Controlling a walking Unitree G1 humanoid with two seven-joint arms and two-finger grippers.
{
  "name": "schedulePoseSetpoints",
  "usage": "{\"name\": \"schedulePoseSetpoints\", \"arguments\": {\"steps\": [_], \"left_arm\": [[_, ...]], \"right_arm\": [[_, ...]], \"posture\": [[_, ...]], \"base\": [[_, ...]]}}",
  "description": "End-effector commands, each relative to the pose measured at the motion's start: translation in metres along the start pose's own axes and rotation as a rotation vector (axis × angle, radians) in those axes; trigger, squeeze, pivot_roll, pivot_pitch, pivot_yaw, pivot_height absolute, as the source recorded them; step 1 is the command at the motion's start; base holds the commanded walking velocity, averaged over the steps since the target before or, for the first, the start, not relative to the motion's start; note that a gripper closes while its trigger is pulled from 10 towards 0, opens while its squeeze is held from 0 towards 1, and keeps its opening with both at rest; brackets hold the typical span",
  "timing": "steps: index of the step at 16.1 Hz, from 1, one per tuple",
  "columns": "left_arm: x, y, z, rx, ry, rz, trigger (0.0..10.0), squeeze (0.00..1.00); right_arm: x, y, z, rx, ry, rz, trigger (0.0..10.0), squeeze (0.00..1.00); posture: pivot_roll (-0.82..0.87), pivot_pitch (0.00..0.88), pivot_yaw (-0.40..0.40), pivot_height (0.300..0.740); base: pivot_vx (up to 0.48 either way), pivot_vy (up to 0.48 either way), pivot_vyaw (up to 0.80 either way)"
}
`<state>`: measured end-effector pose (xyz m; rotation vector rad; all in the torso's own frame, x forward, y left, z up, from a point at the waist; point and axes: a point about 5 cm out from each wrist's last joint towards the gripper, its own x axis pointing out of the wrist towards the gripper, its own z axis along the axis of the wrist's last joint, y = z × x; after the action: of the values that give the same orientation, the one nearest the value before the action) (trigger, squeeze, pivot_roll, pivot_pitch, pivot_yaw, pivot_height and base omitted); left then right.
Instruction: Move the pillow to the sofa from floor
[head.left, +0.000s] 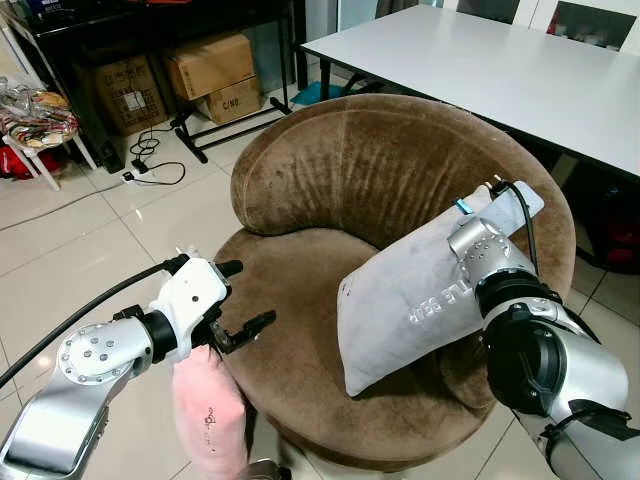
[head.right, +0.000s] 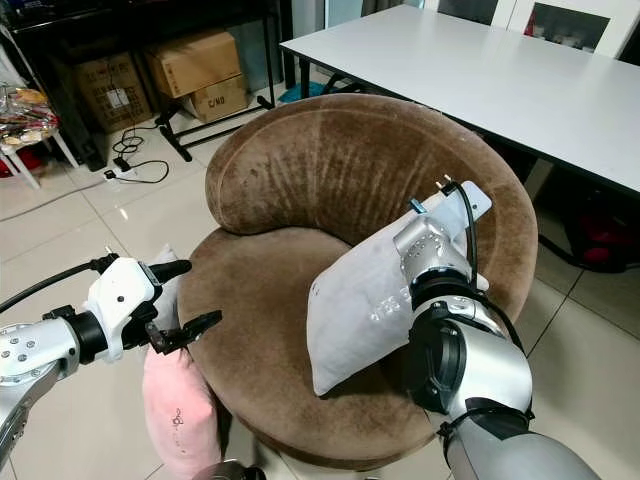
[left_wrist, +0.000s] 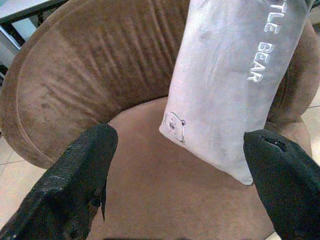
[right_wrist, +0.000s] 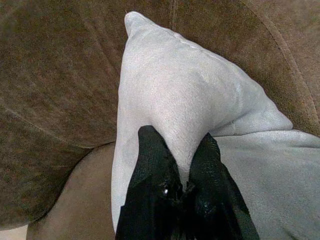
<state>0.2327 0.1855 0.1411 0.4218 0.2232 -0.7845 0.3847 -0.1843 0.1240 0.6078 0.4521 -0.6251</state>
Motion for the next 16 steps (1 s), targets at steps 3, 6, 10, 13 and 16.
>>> {"name": "schedulePoseSetpoints", "arguments": {"steps": [3,6,10,13,16], "left_arm": [[0.001,0.002,0.002,0.009,0.000,-0.003,10.0,0.00],[0.003,0.004,0.001,0.009,-0.005,0.014,10.0,0.00],[0.010,0.017,0.007,-0.023,-0.059,0.233,10.0,0.00],[0.016,0.019,0.011,-0.051,-0.082,0.368,10.0,0.00],[0.019,0.018,0.008,-0.088,-0.071,0.459,10.0,0.00]], "right_arm": [[-0.004,0.013,0.013,0.016,-0.061,0.088,10.0,1.00],[-0.003,0.008,0.025,-0.006,-0.152,0.110,10.0,1.00],[-0.015,0.005,0.065,-0.093,-0.337,0.363,10.0,1.00],[-0.050,-0.003,0.060,-0.369,-0.429,0.549,10.0,0.00],[-0.079,-0.025,0.021,-0.573,-0.374,0.683,10.0,0.00]], "posture": [[-0.02,0.000,0.049,0.740],[-0.02,0.000,0.047,0.740],[-0.04,0.000,0.053,0.740],[-0.08,0.000,0.050,0.740],[-0.09,0.000,0.049,0.740]], "base": [[0.000,0.000,0.00],[0.000,0.000,0.00],[0.000,0.000,0.00],[0.000,0.000,0.00],[0.000,0.000,0.00]]}}
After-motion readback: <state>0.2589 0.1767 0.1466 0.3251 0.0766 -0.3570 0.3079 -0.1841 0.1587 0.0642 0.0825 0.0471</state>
